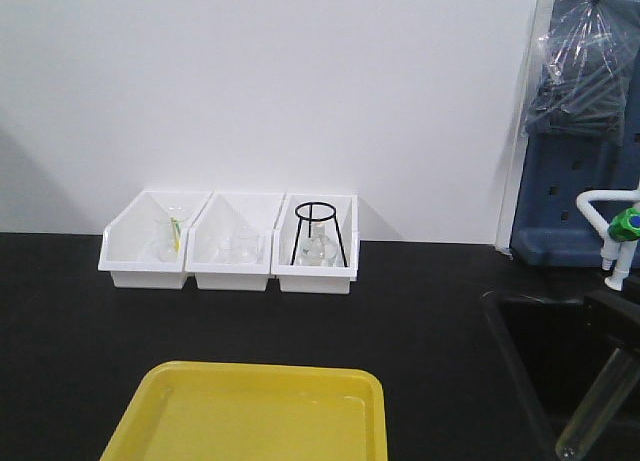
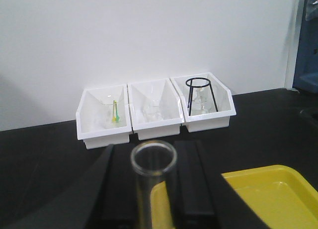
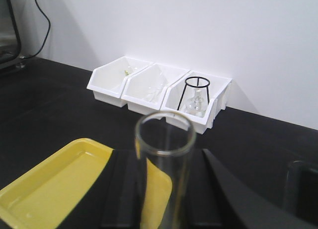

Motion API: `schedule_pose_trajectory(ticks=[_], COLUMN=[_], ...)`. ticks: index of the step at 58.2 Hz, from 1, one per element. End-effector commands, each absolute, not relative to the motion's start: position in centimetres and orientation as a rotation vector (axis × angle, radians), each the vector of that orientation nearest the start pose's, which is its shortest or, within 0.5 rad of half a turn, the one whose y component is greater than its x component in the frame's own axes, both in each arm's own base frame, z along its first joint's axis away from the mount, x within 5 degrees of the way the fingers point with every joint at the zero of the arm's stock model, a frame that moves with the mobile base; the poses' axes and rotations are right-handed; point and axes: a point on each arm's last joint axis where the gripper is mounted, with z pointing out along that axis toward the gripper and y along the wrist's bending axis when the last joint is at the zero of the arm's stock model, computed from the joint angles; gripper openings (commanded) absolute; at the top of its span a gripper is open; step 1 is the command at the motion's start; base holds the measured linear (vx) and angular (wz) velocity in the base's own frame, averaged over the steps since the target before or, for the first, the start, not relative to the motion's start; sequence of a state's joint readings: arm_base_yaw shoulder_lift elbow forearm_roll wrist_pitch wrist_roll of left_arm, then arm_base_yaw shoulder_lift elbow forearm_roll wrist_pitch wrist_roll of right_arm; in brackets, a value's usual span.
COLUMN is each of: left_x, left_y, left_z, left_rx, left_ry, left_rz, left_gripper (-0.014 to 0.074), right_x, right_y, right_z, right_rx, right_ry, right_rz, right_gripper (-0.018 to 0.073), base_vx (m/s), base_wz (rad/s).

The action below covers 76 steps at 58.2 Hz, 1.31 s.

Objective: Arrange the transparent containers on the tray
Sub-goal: 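Lower both held test tubes upright into the yellow tray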

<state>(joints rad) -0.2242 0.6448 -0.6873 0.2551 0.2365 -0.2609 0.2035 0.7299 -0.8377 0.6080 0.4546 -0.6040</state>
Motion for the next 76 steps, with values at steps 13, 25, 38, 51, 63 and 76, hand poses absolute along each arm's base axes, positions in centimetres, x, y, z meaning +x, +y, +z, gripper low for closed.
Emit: schedule_pose_trajectory(ticks=[13, 25, 38, 51, 63, 76], left_x=[12.86, 12.86, 12.86, 12.86, 12.86, 12.86], left_y=[-2.64, -2.64, -2.64, -2.64, -2.64, -2.64], left_z=[38.79, 38.79, 38.79, 38.79, 38.79, 38.8], left_rx=[0.134, 0.134, 0.134, 0.134, 0.134, 0.134], left_ry=[1.553, 1.553, 1.553, 1.553, 1.553, 1.552], left_rz=[-0.164, -0.164, -0.164, -0.164, -0.164, -0.165], left_gripper=[0.0062, 0.0062, 0.0062, 0.0062, 0.0062, 0.0062], right_x=[13.62, 13.62, 13.62, 13.62, 13.62, 13.62], right_y=[4.81, 4.81, 4.81, 4.81, 4.81, 4.82], right_z=[40.86, 40.86, 40.86, 40.86, 40.86, 40.87], right_rx=[-0.356, -0.356, -0.356, -0.356, -0.356, -0.354], right_ry=[1.639, 1.639, 1.639, 1.639, 1.639, 1.638], right_rz=[0.318, 0.318, 0.318, 0.318, 0.318, 0.321], right_gripper=[0.0118, 0.0118, 0.0118, 0.0118, 0.0118, 0.0118], base_vx=[0.19, 0.14, 0.08, 0.03, 0.0, 0.0], base_wz=[-0.07, -0.06, -0.04, -0.02, 0.0, 0.0])
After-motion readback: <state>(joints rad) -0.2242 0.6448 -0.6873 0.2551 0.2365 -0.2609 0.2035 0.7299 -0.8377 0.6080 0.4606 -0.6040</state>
